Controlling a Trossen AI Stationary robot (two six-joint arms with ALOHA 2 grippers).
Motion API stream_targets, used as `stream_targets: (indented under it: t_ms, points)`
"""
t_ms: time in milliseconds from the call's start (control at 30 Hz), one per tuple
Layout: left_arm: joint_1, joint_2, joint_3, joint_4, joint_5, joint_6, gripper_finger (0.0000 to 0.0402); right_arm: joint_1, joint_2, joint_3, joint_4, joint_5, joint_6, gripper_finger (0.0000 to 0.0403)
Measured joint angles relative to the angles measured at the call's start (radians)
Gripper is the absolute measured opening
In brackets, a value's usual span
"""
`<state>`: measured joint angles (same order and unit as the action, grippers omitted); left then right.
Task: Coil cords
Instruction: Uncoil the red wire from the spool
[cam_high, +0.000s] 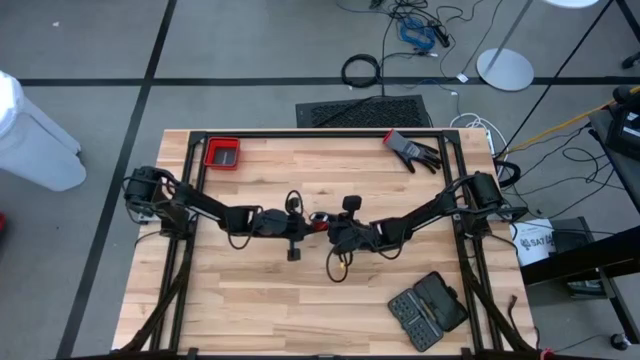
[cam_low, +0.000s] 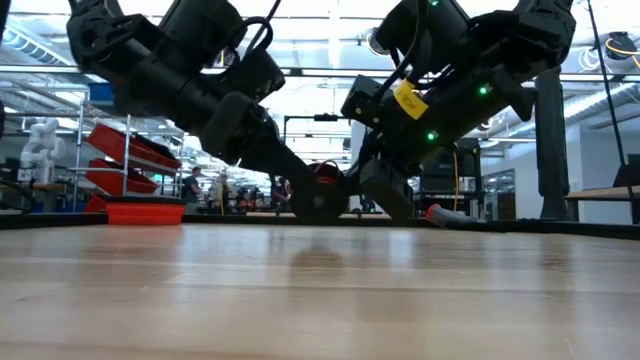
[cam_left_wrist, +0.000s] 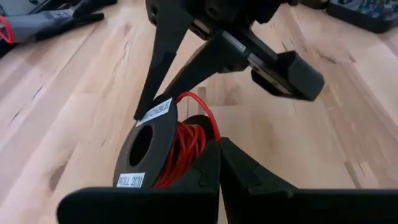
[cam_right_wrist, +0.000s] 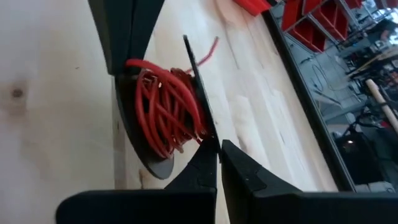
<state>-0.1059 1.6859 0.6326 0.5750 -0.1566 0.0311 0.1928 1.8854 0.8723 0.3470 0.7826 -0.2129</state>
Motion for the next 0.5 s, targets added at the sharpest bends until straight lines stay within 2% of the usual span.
stream_targets:
  t_ms: [133, 500]
  points:
    - [-0.001, 0.0, 0.012, 0.0, 0.028, -0.02, 0.0004, -0.002, 0.0, 0.0, 0.0, 0.045, 0.01, 0.0]
    - [0.001, 0.0, 0.012, -0.002, 0.049, -0.028, 0.0004, -0.01, -0.001, 0.002, 0.002, 0.05, 0.049, 0.0001]
